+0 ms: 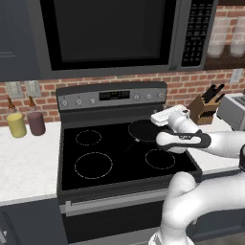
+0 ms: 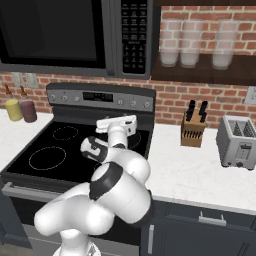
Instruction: Turn off the rear right burner of the stove.
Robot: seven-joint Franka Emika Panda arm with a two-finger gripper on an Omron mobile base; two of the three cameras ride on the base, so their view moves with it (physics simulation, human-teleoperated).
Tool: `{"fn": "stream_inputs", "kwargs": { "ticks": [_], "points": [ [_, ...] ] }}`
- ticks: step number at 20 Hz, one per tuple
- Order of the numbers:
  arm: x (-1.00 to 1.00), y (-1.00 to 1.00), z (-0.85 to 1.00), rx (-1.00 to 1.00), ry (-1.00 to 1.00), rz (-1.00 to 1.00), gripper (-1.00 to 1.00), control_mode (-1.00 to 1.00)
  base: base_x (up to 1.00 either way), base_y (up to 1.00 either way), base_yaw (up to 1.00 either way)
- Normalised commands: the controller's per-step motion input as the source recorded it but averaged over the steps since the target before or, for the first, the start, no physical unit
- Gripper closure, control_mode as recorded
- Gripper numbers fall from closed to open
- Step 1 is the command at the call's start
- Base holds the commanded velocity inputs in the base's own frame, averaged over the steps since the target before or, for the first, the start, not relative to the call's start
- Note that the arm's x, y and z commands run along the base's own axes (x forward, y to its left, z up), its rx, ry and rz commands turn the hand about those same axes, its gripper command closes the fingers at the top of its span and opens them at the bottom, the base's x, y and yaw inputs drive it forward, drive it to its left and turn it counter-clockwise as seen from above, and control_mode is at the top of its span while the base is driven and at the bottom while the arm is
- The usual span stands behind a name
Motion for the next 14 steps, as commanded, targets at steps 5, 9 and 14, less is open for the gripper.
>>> {"fn": "stream_inputs", "kwargs": {
  "ticks": [5, 9, 14],
  "points": [
    [0.28, 0.0, 0.0, 0.0, 0.0, 0.0, -1.0, -1.0, 0.0, 0.0, 0.0],
    [0.34, 0.0, 0.0, 0.0, 0.0, 0.0, -1.0, -1.0, 0.0, 0.0, 0.0],
    [0.33, 0.0, 0.0, 0.0, 0.0, 0.0, -1.0, -1.0, 0.0, 0.0, 0.0]
  ]
}}
